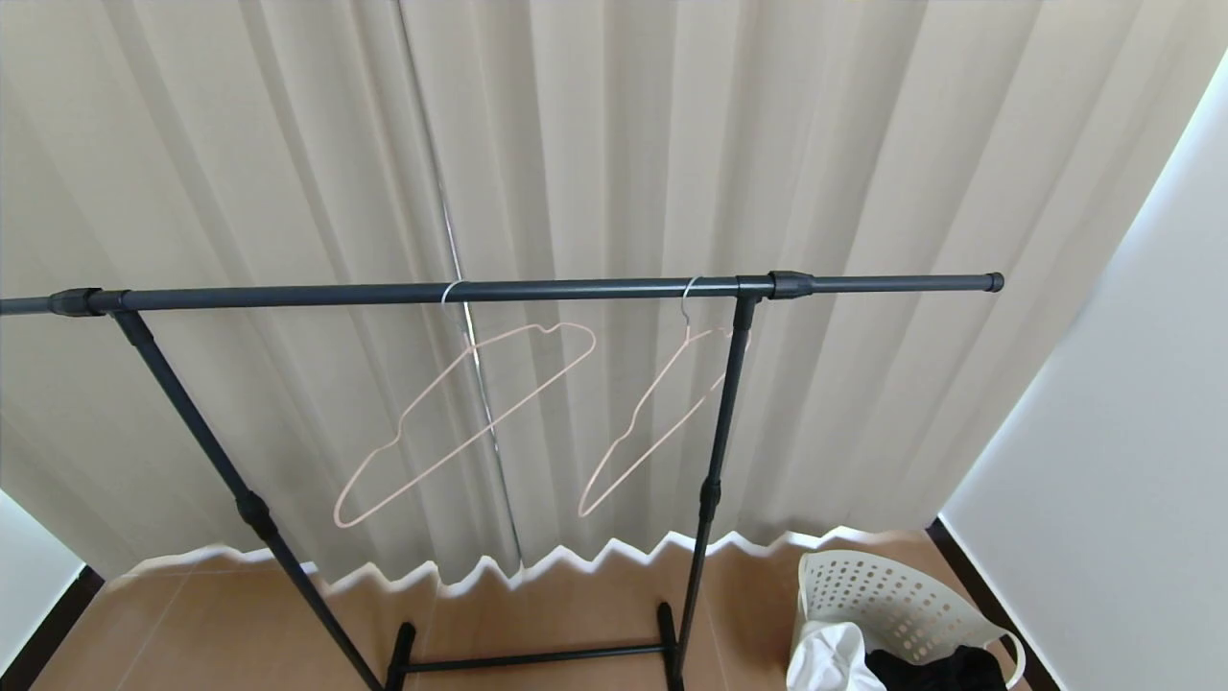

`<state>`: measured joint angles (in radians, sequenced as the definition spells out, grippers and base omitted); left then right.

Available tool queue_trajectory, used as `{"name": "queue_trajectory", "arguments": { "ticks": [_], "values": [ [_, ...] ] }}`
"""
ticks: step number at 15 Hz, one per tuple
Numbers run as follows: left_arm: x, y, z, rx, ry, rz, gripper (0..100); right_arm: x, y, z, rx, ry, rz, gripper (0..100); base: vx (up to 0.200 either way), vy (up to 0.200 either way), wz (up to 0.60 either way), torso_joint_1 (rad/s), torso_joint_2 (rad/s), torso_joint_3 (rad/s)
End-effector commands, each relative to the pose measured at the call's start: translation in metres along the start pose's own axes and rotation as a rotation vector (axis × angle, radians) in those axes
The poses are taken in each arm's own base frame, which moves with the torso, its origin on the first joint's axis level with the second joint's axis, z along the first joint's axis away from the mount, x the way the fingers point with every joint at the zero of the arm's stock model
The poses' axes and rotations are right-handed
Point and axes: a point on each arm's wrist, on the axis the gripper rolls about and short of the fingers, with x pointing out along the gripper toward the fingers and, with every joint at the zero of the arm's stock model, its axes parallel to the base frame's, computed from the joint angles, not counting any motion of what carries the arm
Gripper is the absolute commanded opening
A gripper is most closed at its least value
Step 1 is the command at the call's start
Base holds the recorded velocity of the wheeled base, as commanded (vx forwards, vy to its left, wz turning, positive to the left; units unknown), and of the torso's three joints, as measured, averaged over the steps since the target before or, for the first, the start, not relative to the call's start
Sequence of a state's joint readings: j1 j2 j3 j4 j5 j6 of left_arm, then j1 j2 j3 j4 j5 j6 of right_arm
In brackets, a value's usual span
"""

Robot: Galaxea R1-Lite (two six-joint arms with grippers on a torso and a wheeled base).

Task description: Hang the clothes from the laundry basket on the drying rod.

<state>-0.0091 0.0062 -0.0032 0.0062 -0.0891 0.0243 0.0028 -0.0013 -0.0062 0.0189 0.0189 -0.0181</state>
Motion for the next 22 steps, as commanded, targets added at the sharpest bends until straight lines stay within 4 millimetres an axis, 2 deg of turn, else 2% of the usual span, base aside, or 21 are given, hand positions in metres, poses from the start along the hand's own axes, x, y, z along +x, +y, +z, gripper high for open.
{"name": "queue_trajectory", "arguments": {
  "ticks": [1, 22],
  "values": [
    [0.0, 0.0, 0.0, 0.0, 0.0, 0.0, 100, 0.0001, 0.0, -0.0001, -0.003, 0.002, 0.0, 100, 0.0, 0.0, 0.0, 0.0, 0.0, 0.0],
    [0.0001, 0.0, 0.0, 0.0, 0.002, -0.001, 100, 0.0001, -0.0001, 0.0005, 0.021, -0.004, -0.002, 100, 0.0, 0.0, 0.0, 0.0, 0.0, 0.0]
  ]
}}
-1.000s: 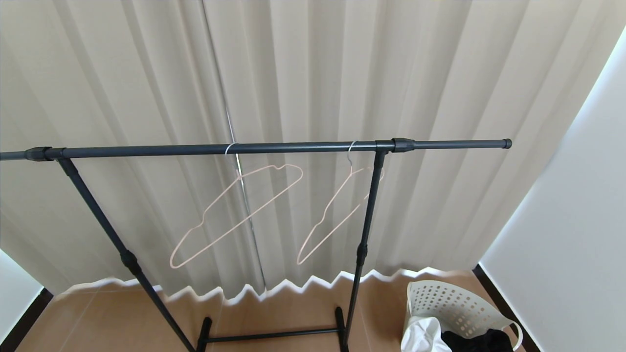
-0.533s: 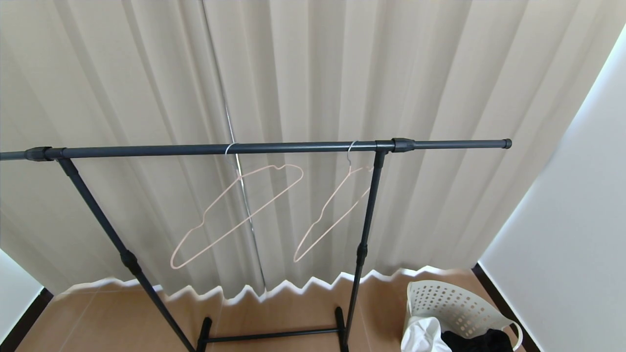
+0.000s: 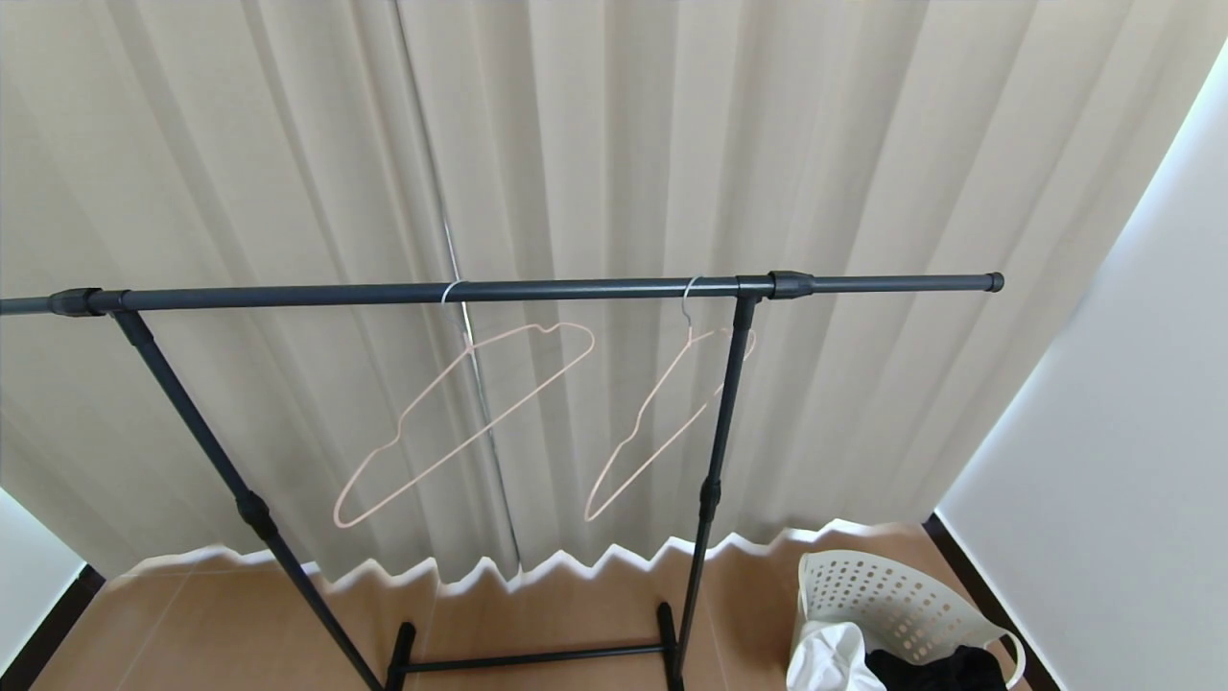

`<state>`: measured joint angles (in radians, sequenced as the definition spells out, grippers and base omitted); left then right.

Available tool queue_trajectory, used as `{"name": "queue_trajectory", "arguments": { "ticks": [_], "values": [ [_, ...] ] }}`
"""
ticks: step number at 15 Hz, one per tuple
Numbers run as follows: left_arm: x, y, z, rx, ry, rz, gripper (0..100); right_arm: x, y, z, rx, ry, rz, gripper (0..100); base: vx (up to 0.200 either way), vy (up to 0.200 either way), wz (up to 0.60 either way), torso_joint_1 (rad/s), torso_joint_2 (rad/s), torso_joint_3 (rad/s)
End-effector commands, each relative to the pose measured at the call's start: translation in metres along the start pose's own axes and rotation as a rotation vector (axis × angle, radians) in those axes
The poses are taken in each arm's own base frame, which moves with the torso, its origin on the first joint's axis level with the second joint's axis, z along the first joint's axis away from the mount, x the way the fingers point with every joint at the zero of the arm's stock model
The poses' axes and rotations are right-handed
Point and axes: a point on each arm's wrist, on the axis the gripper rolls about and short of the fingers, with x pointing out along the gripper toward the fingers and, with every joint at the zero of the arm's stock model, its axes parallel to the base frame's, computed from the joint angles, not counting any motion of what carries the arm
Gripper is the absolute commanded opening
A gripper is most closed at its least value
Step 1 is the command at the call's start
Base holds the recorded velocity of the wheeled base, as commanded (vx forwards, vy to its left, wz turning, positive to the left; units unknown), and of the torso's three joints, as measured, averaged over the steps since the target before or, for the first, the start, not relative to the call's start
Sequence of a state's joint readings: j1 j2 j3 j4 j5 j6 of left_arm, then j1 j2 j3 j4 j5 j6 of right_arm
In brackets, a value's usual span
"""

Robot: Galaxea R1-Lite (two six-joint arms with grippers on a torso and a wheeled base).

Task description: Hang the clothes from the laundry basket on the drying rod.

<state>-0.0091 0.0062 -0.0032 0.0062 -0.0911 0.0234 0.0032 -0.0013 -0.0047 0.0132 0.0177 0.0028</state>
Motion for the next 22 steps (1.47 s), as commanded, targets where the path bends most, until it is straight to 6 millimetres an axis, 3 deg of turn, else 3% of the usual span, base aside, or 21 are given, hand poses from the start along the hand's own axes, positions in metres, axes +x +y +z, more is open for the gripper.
{"name": "queue_trajectory", "arguments": {
  "ticks": [1, 22],
  "values": [
    [0.0002, 0.0, -0.0004, -0.004, 0.003, 0.0, 100, 0.0, 0.0, 0.0004, 0.0, 0.0, 0.001, 100, 0.0, 0.0, 0.0, 0.0, 0.0, 0.0],
    [0.0002, 0.0001, -0.0003, -0.017, 0.002, 0.005, 100, -0.0001, 0.0001, 0.0002, -0.007, 0.005, 0.004, 100, 0.0, 0.0, 0.0, -0.009, 0.02, 0.011]
  ]
}}
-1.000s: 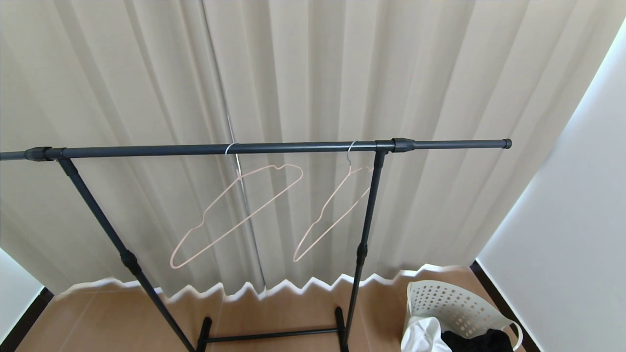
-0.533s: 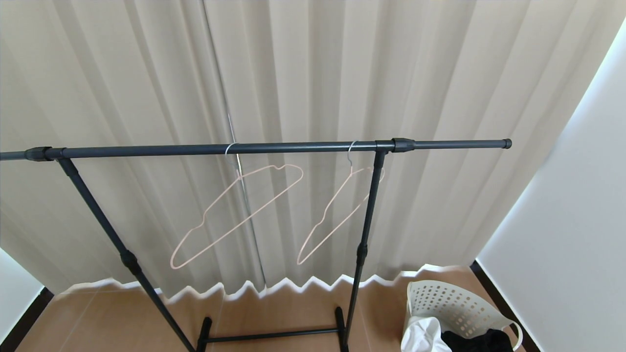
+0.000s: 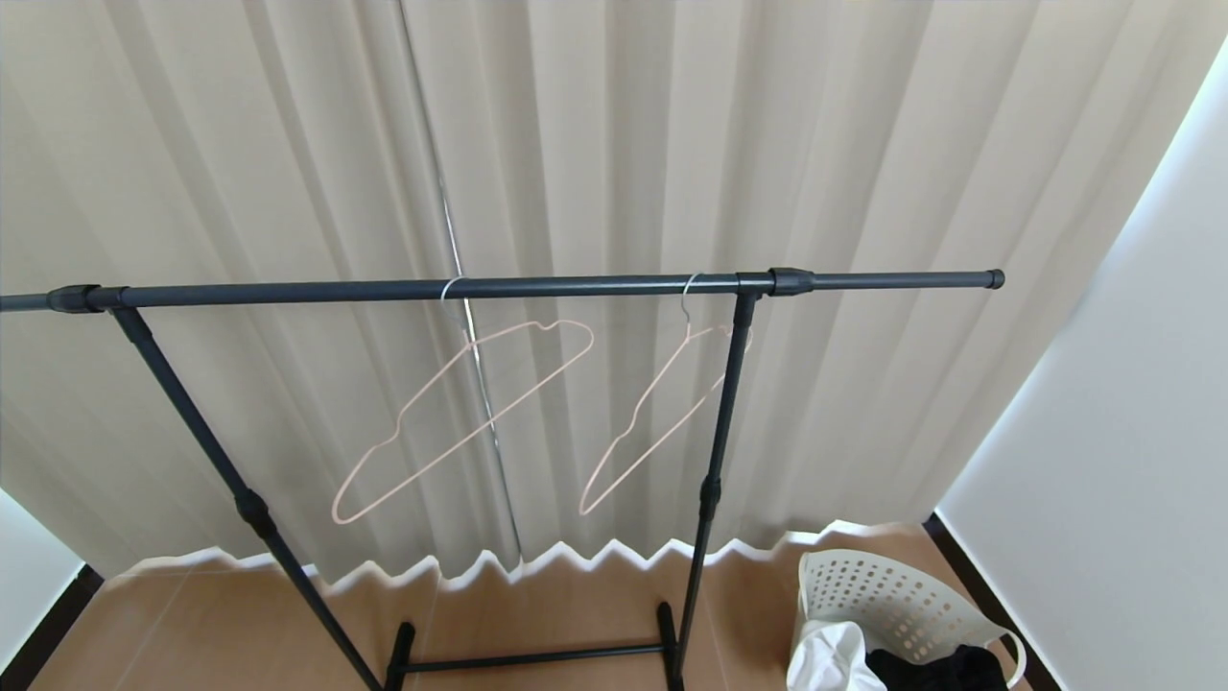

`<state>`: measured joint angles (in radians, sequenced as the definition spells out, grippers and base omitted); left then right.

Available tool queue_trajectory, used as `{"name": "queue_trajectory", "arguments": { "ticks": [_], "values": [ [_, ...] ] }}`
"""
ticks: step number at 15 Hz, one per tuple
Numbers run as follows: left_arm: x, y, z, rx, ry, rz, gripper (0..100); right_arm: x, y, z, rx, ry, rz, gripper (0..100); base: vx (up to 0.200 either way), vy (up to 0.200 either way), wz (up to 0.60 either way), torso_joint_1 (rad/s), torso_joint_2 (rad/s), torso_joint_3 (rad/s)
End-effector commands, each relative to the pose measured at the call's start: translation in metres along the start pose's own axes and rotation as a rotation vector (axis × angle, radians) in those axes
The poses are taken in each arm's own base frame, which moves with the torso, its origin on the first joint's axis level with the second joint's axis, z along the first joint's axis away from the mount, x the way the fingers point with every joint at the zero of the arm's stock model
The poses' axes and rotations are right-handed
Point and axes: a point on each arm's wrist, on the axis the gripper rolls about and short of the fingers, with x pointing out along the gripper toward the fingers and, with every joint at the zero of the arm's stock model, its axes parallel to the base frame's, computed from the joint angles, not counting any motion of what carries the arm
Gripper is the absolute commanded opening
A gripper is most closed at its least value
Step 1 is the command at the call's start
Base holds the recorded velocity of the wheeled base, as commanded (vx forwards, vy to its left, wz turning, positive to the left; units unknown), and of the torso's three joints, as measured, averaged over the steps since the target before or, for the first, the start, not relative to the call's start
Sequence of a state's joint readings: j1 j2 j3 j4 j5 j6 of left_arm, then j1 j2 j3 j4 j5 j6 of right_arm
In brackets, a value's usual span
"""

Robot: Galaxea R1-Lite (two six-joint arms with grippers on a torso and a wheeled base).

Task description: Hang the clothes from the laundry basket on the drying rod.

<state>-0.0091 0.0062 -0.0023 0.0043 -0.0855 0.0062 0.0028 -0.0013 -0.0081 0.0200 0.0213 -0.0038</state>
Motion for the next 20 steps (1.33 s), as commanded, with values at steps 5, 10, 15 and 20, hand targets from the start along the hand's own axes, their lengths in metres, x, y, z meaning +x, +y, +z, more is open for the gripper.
{"name": "queue_trajectory", "arguments": {
  "ticks": [5, 10, 15, 20],
  "values": [
    [0.0002, 0.0, -0.0002, 0.0, 0.003, -0.002, 100, 0.0001, 0.0, -0.0001, -0.001, 0.002, 0.002, 100, 0.0, 0.0, 0.0, -0.138, 0.31, 0.166],
    [0.0002, -0.0001, -0.0002, 0.0, 0.003, -0.004, 100, 0.0001, 0.0, -0.0001, -0.001, 0.002, 0.001, 100, 0.0, 0.0, 0.0, -0.148, 0.34, 0.183],
    [0.0001, -0.0001, 0.0002, 0.0, 0.001, -0.004, 100, 0.0001, 0.0, -0.0001, -0.001, 0.002, 0.001, 100, 0.0, 0.0, 0.0, -0.147, 0.35, 0.191],
    [0.0001, -0.0001, 0.0002, 0.0, 0.001, -0.004, 100, 0.0001, 0.0, -0.0001, -0.001, 0.002, 0.002, 100, 0.0, 0.0, 0.0, -0.156, 0.37, 0.202]
  ]
}}
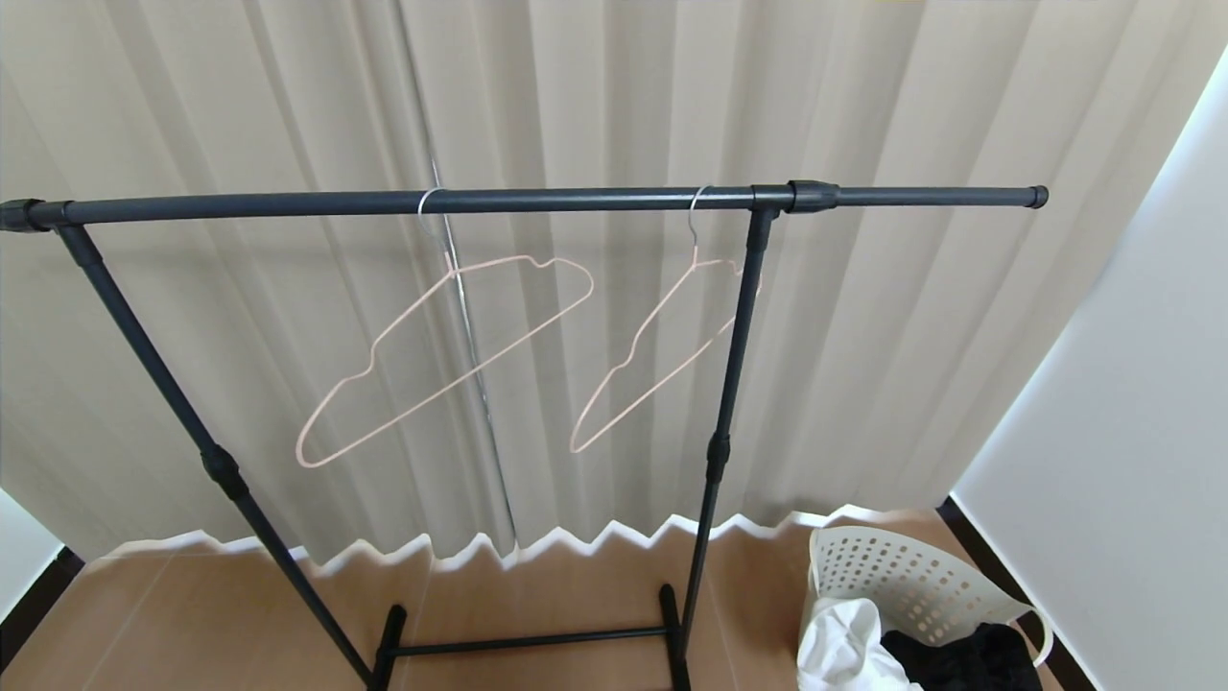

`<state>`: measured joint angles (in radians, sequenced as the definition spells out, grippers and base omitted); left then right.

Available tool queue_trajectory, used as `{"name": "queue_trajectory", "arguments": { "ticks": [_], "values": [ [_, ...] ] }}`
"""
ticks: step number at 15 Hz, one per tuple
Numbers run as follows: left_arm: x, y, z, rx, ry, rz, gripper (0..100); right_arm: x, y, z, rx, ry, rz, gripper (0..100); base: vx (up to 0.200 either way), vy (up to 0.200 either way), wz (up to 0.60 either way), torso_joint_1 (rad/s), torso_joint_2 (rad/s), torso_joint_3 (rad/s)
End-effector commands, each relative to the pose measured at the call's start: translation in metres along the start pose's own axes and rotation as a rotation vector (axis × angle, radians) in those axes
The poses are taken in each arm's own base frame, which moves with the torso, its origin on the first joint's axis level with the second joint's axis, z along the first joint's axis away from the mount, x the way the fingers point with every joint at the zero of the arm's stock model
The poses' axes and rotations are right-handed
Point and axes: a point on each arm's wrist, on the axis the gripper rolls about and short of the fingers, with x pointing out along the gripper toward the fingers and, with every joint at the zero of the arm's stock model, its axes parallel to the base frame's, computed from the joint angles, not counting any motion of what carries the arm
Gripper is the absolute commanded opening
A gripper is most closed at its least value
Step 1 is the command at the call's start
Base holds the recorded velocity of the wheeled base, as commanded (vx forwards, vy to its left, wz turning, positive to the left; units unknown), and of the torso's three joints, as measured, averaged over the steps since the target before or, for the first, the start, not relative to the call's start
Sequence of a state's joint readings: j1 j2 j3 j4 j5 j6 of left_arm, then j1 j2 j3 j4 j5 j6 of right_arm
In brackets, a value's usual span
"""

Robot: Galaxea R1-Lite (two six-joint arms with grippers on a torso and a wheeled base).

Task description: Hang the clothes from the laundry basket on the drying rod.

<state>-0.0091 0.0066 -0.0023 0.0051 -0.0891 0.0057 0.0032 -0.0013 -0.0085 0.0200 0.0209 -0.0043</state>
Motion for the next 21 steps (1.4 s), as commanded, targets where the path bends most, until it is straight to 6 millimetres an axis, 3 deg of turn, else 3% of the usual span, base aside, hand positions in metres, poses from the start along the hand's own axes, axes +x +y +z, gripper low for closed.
{"name": "queue_trajectory", "arguments": {
  "ticks": [1, 21],
  "values": [
    [0.0, 0.0, 0.0003, 0.0, 0.0, 0.0, 100, 0.0002, 0.0, -0.0002, 0.0, 0.002, 0.001, 100, 0.0, 0.0, 0.0, -0.168, 0.4, 0.232],
    [0.0001, 0.0, -0.0001, 0.0, 0.001, 0.0, 100, 0.0002, 0.0, -0.0002, 0.0, 0.002, 0.002, 100, 0.0, 0.0, 0.0, -0.177, 0.5, 0.323]
  ]
}}
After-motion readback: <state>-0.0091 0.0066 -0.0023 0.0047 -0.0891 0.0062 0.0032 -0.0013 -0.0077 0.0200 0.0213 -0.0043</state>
